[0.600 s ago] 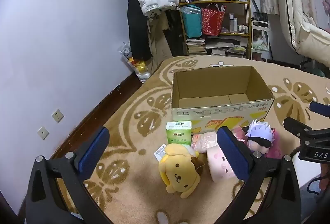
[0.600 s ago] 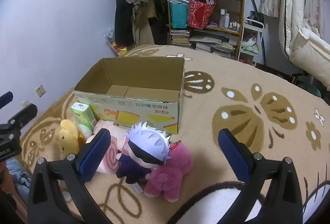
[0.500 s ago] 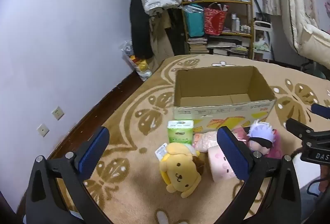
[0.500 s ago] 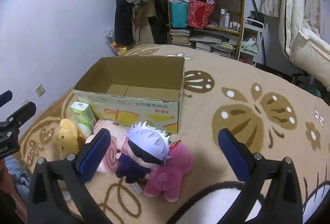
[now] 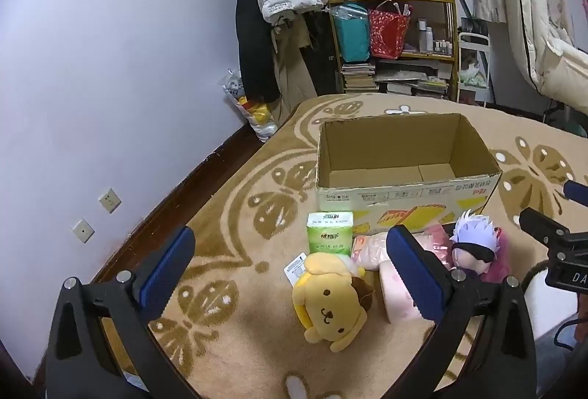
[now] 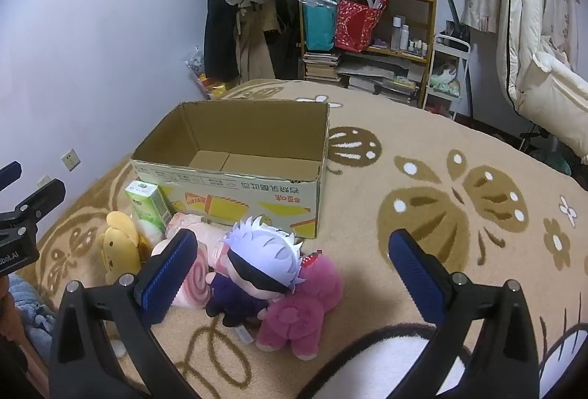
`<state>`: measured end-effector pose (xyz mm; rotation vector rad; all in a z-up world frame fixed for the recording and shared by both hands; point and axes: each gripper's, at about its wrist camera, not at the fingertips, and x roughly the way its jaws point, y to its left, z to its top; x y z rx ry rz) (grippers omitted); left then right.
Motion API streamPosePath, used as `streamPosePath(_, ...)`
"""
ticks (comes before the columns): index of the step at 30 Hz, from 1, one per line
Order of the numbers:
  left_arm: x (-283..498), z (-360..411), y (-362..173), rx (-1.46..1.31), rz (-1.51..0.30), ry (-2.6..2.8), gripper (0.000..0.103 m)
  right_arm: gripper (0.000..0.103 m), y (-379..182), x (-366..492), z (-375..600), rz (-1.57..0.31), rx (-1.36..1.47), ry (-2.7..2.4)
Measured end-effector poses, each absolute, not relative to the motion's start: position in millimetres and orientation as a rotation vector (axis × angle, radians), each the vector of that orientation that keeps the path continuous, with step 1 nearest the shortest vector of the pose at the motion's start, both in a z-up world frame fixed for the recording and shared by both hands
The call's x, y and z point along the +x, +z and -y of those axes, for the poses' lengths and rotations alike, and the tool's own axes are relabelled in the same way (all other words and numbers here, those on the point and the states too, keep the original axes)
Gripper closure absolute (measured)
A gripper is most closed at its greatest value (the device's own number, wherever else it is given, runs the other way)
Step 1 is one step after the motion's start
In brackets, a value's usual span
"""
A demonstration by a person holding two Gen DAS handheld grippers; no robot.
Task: Organize soft objects
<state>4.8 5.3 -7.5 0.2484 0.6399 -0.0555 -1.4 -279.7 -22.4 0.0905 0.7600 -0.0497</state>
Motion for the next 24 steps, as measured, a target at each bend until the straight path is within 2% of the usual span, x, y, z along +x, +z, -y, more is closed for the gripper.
streamPosePath(24,5.7,-1.3,-8.3,0.260,-0.654,-0.051,0.000,0.000,-22.7,-1.2,278.7,-0.759,0.086,-0.050)
